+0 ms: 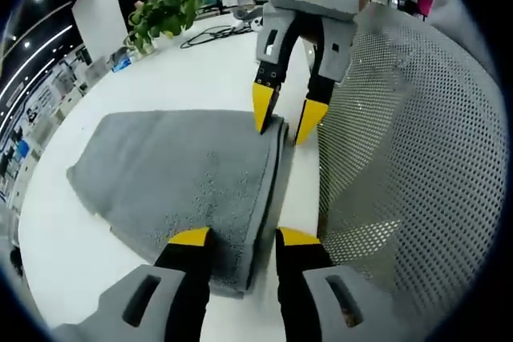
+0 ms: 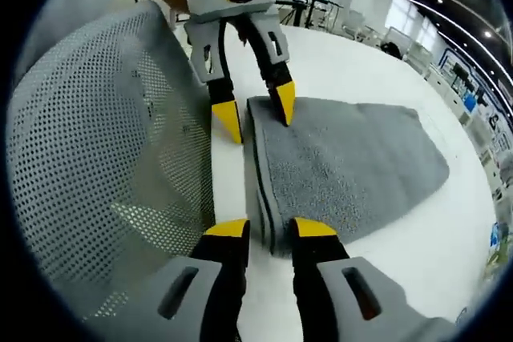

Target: Fold the towel on the table until its edges align and the towel forms a compact rectangular stack.

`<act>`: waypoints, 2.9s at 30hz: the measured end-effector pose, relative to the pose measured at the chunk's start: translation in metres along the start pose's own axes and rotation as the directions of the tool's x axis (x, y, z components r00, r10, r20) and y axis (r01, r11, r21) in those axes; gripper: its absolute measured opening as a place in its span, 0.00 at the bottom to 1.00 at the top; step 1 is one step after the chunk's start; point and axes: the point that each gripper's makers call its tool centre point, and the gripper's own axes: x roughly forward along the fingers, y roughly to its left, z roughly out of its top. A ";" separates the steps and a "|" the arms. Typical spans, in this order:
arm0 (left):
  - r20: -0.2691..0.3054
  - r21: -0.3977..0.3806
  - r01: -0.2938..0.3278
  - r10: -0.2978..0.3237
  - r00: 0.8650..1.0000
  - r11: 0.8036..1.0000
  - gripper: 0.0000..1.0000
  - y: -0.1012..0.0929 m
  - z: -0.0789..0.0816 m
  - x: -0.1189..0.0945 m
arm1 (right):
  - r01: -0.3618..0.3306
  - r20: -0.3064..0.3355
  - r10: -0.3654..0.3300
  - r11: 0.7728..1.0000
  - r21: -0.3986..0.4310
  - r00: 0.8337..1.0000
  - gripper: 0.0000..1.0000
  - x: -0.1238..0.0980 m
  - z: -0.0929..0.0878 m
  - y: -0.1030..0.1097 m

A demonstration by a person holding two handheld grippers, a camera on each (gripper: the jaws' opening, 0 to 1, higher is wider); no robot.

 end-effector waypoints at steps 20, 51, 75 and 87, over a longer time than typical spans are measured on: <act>-0.008 0.049 0.008 -0.007 1.000 0.999 0.14 0.007 0.000 0.007 | -0.004 -0.028 0.003 0.999 -0.041 1.000 0.10 0.007 -0.002 -0.004; -0.034 0.016 0.042 -0.041 0.999 0.999 0.10 -0.023 -0.005 -0.005 | -0.026 0.026 0.021 0.979 0.203 0.999 0.03 -0.005 0.003 0.022; -0.062 0.037 0.116 -0.114 0.992 0.993 0.09 -0.043 -0.001 -0.021 | -0.097 0.034 0.091 0.966 0.239 0.995 0.02 -0.019 0.010 0.037; -0.033 -0.012 0.093 -0.093 0.995 0.996 0.09 -0.033 0.015 -0.048 | -0.106 0.083 0.085 0.952 0.289 0.993 0.02 -0.047 0.036 0.026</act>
